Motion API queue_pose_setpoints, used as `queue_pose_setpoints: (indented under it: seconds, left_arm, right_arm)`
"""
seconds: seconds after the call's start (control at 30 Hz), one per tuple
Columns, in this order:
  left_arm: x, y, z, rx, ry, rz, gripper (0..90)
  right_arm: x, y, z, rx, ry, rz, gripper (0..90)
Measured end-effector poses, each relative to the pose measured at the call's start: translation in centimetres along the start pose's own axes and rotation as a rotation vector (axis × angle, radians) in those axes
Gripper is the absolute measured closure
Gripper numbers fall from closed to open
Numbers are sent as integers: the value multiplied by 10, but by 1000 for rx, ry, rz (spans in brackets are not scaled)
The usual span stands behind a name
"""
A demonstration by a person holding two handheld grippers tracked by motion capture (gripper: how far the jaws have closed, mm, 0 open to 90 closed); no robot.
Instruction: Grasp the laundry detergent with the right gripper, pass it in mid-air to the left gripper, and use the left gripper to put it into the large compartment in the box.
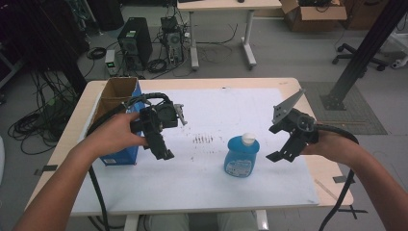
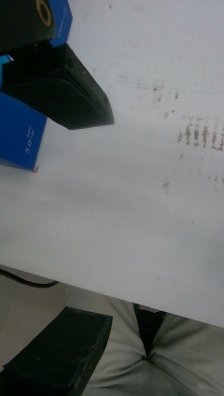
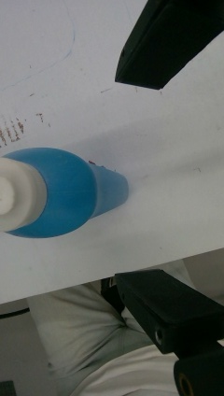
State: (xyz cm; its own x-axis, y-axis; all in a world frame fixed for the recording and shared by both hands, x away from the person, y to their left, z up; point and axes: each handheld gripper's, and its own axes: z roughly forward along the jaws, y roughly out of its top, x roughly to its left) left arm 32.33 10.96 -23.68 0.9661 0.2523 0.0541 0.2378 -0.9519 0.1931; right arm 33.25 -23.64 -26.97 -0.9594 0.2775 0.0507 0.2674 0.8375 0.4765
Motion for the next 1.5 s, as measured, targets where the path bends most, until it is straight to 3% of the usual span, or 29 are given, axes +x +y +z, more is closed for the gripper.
queue_pose_setpoints:
  seconds: [0.73, 1.5]
  left_arm:
    - [0, 4, 3, 5, -6, 10, 62]
    - [0, 9, 7, 5, -9, 6, 61]
  right_arm:
    - [1, -30, 26, -143, -5, 23, 45]
    - [1, -56, 53, -340, 9, 37, 48]
